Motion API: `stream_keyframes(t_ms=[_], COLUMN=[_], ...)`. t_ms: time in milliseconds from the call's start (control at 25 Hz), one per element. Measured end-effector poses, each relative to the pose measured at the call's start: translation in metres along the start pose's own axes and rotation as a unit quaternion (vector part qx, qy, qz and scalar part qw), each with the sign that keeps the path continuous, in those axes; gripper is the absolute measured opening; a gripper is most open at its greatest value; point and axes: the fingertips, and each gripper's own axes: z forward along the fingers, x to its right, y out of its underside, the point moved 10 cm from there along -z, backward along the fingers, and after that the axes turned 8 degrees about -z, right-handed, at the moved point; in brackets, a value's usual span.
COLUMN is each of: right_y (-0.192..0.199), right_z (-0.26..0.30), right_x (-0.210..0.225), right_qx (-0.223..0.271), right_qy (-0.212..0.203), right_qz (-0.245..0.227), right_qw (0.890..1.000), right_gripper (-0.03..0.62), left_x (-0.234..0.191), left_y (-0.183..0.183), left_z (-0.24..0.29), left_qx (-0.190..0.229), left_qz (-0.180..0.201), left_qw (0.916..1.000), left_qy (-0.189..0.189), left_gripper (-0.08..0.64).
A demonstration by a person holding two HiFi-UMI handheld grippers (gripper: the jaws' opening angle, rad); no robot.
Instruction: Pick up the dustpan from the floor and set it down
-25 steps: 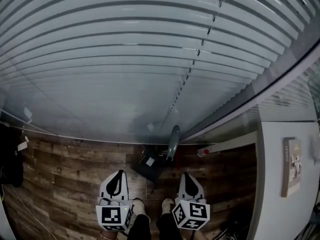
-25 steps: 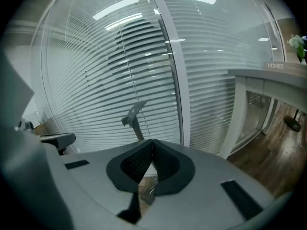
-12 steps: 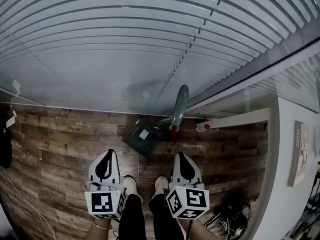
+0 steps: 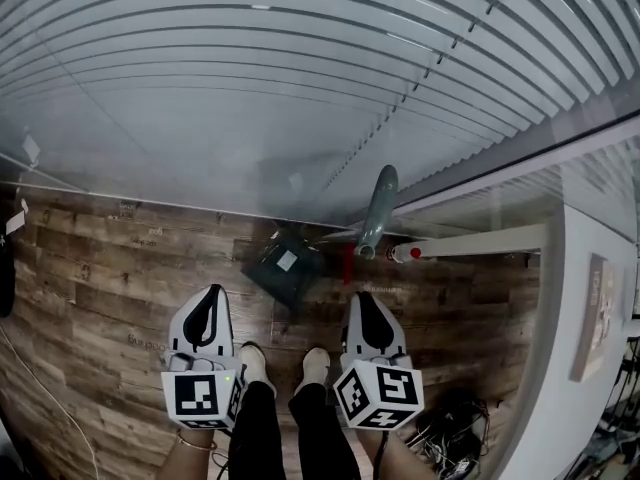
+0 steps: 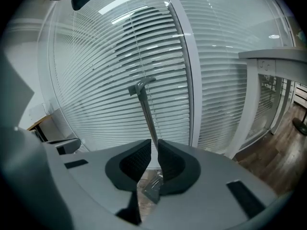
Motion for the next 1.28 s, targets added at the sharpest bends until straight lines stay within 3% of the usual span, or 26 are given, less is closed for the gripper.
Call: stream_keyframes(t_ms=[200,320,840,1280], right_y=[-0.003,-0.001,-0.007,-0.017], right_z=[0.01,0.019,0.046,0.065], right_x=[-0.001,-0.001,-0.003,-0.005], right_qx=[0.004,0.007,0.017,0.018], right_qy=[0.003,0.001,-0.008,-0.005], right_qz=[0.0,0.002,-0.013,-0.033], right_qw=[1.0,1.0,1.0,0.999], right_gripper=[0.041,0.086,0.174,0.191], left_x=[-0.008,-0.013,-0.032,-0.049], left_y=[0.004,0.01,0.023,0.026], left_z=[0.002,0.006,0.007,0.004], left_qx=[-0.003,-0.005,-0.016,-0.023], left_qz=[-0.004,-0.005,-0.018,-0.024], left_qw=[1.0,0.9999,0.9995,0.9985], left_qy=[-0.005,-0.009,-0.023,-0.043], left_gripper=[0.018,0.018,0.018,0.018])
